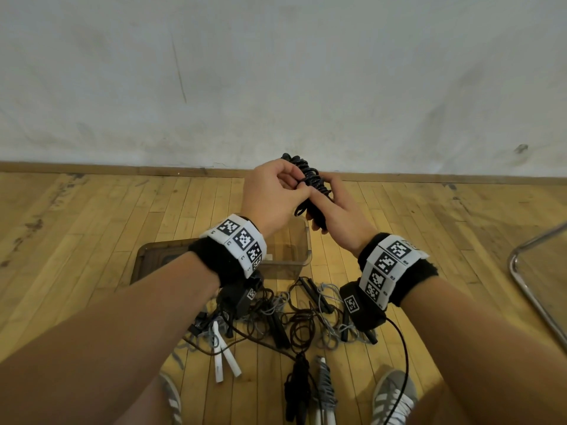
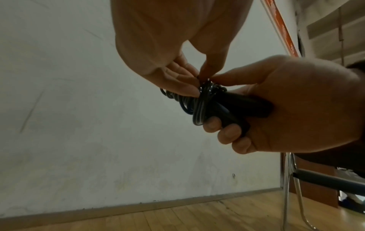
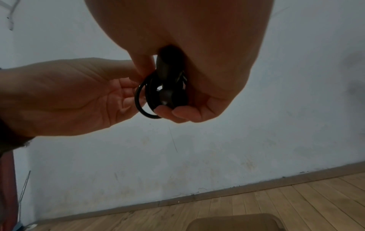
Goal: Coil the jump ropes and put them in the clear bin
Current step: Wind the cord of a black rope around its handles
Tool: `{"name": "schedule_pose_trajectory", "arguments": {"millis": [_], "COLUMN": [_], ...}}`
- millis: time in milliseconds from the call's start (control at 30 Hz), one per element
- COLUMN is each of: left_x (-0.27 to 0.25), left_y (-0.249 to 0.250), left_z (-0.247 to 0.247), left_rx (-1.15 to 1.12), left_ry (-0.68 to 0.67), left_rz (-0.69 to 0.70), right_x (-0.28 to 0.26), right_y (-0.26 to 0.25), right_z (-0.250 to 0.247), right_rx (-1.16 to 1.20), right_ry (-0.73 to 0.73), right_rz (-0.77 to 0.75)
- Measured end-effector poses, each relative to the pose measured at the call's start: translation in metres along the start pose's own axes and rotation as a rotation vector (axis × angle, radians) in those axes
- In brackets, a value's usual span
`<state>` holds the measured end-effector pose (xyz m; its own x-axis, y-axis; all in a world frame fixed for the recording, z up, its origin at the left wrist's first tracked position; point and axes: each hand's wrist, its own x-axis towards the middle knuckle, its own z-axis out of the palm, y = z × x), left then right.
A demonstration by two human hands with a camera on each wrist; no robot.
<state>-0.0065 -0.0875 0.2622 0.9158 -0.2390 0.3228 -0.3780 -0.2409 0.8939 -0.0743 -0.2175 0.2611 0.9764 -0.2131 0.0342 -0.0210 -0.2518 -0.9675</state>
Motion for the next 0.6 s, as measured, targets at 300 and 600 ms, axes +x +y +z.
{"name": "schedule_pose_trajectory", "arguments": {"millis": [300,600], "left_x": [-0.002,-0.002], "left_y": [-0.002,-0.01], "left_z": [-0.007,-0.006], "left_rx": [0.032,0.021], "left_ry": [-0.167,-0.139], "left_rz": [0.063,0.12], "right_x": [0.003,0.003], "right_y": [-0.002,0.005], "right_z": [-0.011,-0.01], "right_rx": [-0.069,-0.071], "right_ry": [0.026,-0.061], "right_rz": [0.065,0.128]}}
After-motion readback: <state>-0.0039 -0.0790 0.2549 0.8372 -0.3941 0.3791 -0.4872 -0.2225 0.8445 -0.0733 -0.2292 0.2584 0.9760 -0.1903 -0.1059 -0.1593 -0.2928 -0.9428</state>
